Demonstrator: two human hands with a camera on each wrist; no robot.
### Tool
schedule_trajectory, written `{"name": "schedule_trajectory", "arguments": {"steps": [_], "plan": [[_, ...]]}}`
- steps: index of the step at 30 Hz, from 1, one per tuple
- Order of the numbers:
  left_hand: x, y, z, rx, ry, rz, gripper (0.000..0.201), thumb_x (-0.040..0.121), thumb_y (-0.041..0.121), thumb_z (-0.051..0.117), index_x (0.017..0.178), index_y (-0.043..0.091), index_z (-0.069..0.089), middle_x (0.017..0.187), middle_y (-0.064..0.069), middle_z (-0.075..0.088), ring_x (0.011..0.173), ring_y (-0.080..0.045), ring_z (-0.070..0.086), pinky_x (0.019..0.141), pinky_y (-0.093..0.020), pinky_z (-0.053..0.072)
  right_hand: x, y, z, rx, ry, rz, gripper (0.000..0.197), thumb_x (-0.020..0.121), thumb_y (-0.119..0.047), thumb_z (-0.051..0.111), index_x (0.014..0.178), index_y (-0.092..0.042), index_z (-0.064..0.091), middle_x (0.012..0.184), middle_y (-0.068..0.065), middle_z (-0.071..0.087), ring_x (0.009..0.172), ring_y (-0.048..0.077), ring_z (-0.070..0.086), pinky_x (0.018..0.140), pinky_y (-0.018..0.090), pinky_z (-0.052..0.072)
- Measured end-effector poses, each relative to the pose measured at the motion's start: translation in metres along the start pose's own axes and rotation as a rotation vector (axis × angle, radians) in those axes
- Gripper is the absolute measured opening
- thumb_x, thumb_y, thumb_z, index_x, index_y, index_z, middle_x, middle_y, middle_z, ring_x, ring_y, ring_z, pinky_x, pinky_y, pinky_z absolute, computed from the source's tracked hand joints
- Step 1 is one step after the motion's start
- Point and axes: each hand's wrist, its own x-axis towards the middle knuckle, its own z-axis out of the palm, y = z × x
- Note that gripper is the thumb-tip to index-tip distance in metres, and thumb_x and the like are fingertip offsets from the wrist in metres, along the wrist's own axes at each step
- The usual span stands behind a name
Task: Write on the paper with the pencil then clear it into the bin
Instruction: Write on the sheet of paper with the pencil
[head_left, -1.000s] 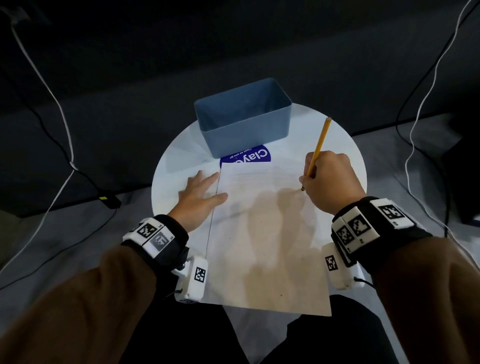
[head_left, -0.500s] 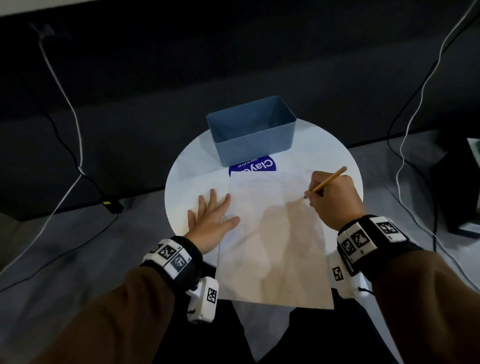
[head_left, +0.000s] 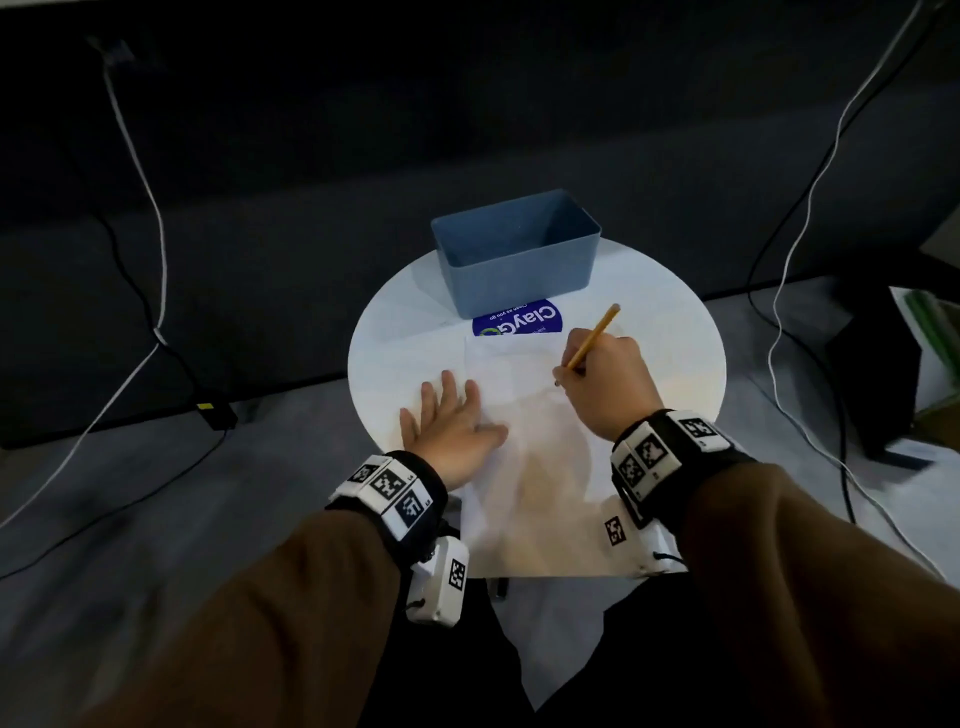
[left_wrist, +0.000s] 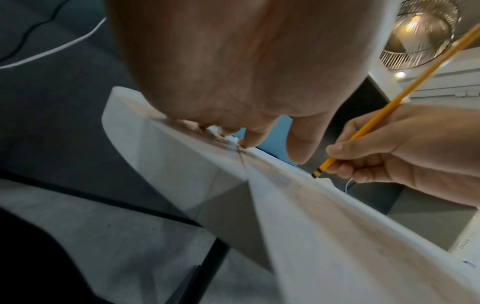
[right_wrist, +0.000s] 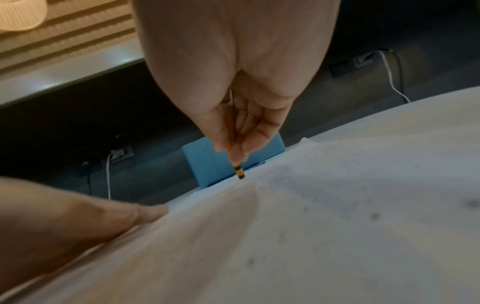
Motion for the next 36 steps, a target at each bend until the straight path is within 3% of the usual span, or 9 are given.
{"name": "schedule_trajectory", "arguments": {"steps": [4,8,10,13,18,24,27,31,36], "plan": [[-0.014,-0.002,-0.002,-0.009,0.003,0.028,0.071,0.1,0.046,0.043,0.159,0.022,0.013,0.166,0.0,-0.014,0.152,-0.022,-0.018,0.12,-0.049,-0.01,-0.005,0.0,0.002,-0.075,-0.008,0.036,0.008,0.096,-0.016,0.065,0.092,-0.009,0.064,0.088,0.013,0.068,0.091,0.028,0.062,0.083,0.044,0.056],[-0.008,-0.007,-0.018,-0.362,0.237,0.064,0.057,0.099,0.036,0.055,0.151,0.019,0.039,0.16,-0.003,0.031,0.147,-0.02,0.027,0.119,-0.033,0.018,-0.008,0.002,-0.004,-0.041,-0.015,0.064,0.013,0.095,-0.014,0.066,0.084,-0.012,0.062,0.079,0.01,0.067,0.084,0.026,0.067,0.08,0.041,0.058],[0.002,-0.011,-0.025,-0.459,0.288,0.058,0.064,0.094,0.038,0.06,0.152,0.021,0.039,0.158,-0.002,0.035,0.145,-0.021,0.033,0.119,-0.031,0.022,-0.01,0.002,-0.002,-0.044,-0.011,0.058,0.013,0.095,-0.014,0.066,0.084,-0.012,0.062,0.079,0.009,0.067,0.084,0.026,0.067,0.08,0.041,0.058],[0.014,-0.018,-0.025,-0.208,0.18,0.036,0.078,0.087,0.051,0.061,0.155,0.036,0.027,0.166,-0.005,0.015,0.153,-0.025,0.005,0.123,-0.05,0.002,-0.011,0.005,0.001,-0.026,-0.001,0.074,0.019,0.095,-0.014,0.068,0.078,-0.016,0.06,0.075,0.006,0.068,0.077,0.024,0.069,0.075,0.038,0.058],[0.021,-0.029,-0.012,0.057,0.001,0.039,0.09,0.086,0.07,0.055,0.153,0.054,-0.002,0.16,-0.003,-0.034,0.145,-0.028,-0.035,0.116,-0.055,-0.019,-0.01,0.009,0.0,-0.013,-0.018,0.088,0.02,0.094,-0.013,0.069,0.076,-0.017,0.06,0.073,0.004,0.068,0.071,0.021,0.071,0.07,0.033,0.057],[0.027,-0.027,-0.012,0.123,-0.053,0.023,0.094,0.084,0.076,0.052,0.149,0.057,-0.013,0.154,-0.003,-0.044,0.142,-0.031,-0.039,0.115,-0.059,-0.019,0.002,0.005,0.0,-0.047,-0.068,0.088,0.014,0.093,-0.015,0.069,0.08,-0.017,0.063,0.078,0.005,0.07,0.078,0.017,0.069,0.065,0.024,0.048],[0.029,-0.025,-0.015,0.133,-0.089,0.012,0.097,0.083,0.075,0.054,0.15,0.056,-0.014,0.153,-0.004,-0.044,0.142,-0.032,-0.039,0.115,-0.059,-0.018,0.01,-0.002,0.004,0.058,-0.058,0.047,0.011,0.092,-0.012,0.07,0.082,-0.014,0.064,0.075,0.005,0.072,0.066,0.009,0.071,0.06,0.02,0.053],[0.032,-0.022,-0.02,0.161,-0.137,-0.017,0.101,0.082,0.075,0.056,0.148,0.057,-0.017,0.153,-0.005,-0.045,0.142,-0.034,-0.038,0.115,-0.062,-0.015,0.018,-0.012,0.017,0.142,-0.105,-0.003,0.008,0.088,-0.006,0.069,0.084,-0.011,0.067,0.075,0.003,0.074,0.066,0.007,0.072,0.068,0.028,0.06],[0.032,-0.02,-0.021,0.2,-0.142,-0.02,0.102,0.08,0.078,0.055,0.149,0.055,-0.018,0.155,-0.007,-0.042,0.144,-0.036,-0.034,0.115,-0.064,-0.011,0.028,-0.021,0.032,0.122,-0.157,-0.032,0.014,0.077,-0.008,0.081,0.083,-0.015,0.071,0.08,-0.002,0.071,0.077,0.011,0.064,0.063,0.017,0.044]]}}
